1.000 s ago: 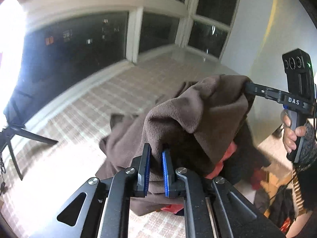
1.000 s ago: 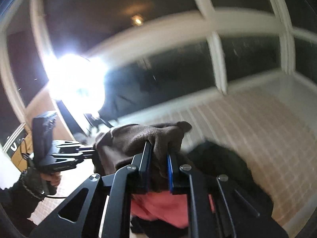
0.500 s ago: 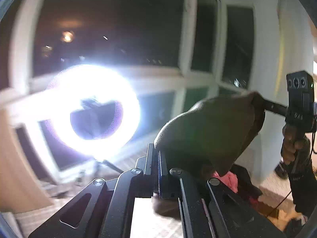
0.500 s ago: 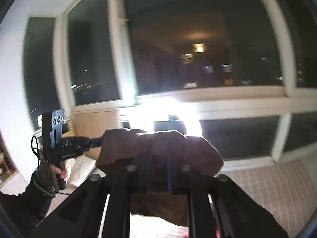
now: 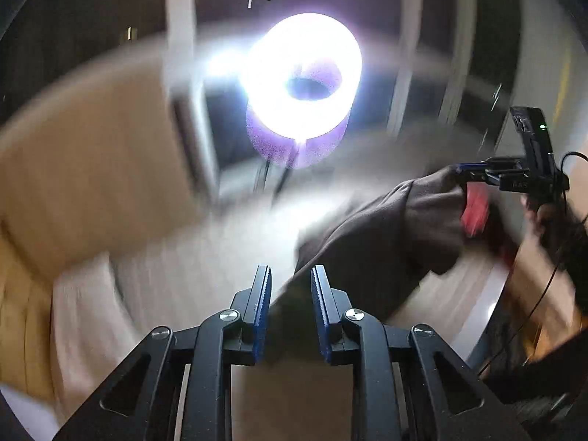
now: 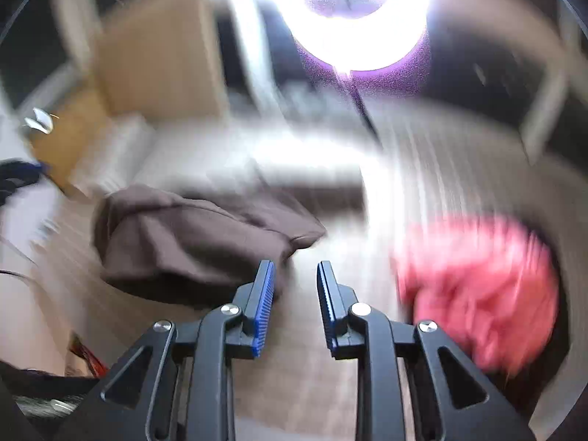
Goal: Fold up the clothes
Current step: 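Lift the brown garment with both grippers and shake it out, then lay the brown garment on the rug and open both grippers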
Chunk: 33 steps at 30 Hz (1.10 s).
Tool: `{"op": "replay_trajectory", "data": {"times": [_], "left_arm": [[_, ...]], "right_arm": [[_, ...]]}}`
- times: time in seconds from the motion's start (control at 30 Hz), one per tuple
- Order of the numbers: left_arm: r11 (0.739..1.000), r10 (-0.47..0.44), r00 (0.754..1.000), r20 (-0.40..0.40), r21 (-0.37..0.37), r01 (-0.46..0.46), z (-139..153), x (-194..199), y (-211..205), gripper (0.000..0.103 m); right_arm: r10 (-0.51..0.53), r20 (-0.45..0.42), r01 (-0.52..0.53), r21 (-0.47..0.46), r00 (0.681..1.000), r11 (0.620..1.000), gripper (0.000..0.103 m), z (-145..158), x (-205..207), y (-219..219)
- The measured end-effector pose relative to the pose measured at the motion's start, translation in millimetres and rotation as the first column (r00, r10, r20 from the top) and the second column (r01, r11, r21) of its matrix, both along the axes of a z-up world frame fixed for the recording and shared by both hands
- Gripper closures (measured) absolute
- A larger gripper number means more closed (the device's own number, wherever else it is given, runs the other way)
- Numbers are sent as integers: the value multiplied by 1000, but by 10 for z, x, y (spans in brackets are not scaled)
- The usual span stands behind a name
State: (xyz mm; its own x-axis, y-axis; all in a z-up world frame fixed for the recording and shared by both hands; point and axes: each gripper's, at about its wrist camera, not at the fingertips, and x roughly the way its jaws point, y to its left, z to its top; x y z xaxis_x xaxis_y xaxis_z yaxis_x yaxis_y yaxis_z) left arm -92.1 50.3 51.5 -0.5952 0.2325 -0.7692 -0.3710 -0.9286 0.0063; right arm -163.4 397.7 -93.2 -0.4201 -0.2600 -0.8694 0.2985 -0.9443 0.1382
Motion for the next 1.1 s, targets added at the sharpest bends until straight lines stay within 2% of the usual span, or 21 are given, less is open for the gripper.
{"op": "replay_trajectory", "data": {"times": [0.03,0.1,0.13,0.17,0.23,0.27,0.3,0.47,0.53,0.6,0.67,0.73,0.77,0.83,0.9,0.97,1.03,1.1], "left_arm": [[1000,24,998,54,-15,-23,-248,33,-88,81],[998,63,989,136,19,-66,-605,19,-289,82],[995,77,983,166,45,-85,-726,-35,-369,82],[994,79,979,189,65,-92,-829,-99,-389,80],[993,59,973,221,85,-80,-994,-220,-340,77],[994,43,970,239,92,-67,-1084,-268,-302,69],[995,19,967,256,92,-43,-1181,-298,-241,66],[994,-49,957,287,111,17,-1345,-617,66,66],[988,-108,951,290,137,71,-1420,-788,296,63],[983,-160,945,284,132,127,-1472,-932,588,50],[976,-212,928,307,113,185,-1591,-1049,865,51],[973,-232,909,347,78,219,-1747,-1128,1082,80],[972,-235,903,359,69,225,-1794,-1139,1150,88],[967,-255,905,340,94,237,-1744,-1099,1161,92],[965,-253,920,299,151,216,-1505,-992,958,96],[960,-236,938,255,211,184,-1228,-874,703,96],[953,-212,956,205,260,156,-933,-740,447,96],[957,-168,978,128,261,130,-557,-530,197,97]], "right_arm": [[-46,67,48,-28,997,998,79,-235,15,55],[-100,148,119,-131,984,984,79,-434,-1,103],[-119,174,148,-162,978,976,71,-518,-3,98],[-132,171,161,-162,976,974,54,-575,6,46],[-126,136,145,-139,983,980,42,-640,-16,-76],[-116,117,129,-113,986,985,42,-671,-34,-138],[-114,116,124,-83,987,989,42,-694,-66,-181],[-140,161,140,11,977,990,42,-1063,-269,-336],[-147,178,145,25,973,989,42,-1164,-299,-363],[-136,170,136,11,976,991,44,-1158,-281,-374],[-125,131,133,-47,983,990,85,-919,-200,-303],[-117,91,126,-105,989,986,88,-679,-119,-232],[-113,71,122,-134,991,984,90,-560,-78,-196],[-107,30,111,-190,994,975,91,-320,3,-125],[-104,-11,98,-246,995,964,92,-81,85,-54],[-69,-71,44,-303,995,952,93,282,130,-80],[-8,-159,-41,-303,987,952,93,687,172,-247],[58,-257,-132,-280,965,951,94,1113,221,-447]]}}
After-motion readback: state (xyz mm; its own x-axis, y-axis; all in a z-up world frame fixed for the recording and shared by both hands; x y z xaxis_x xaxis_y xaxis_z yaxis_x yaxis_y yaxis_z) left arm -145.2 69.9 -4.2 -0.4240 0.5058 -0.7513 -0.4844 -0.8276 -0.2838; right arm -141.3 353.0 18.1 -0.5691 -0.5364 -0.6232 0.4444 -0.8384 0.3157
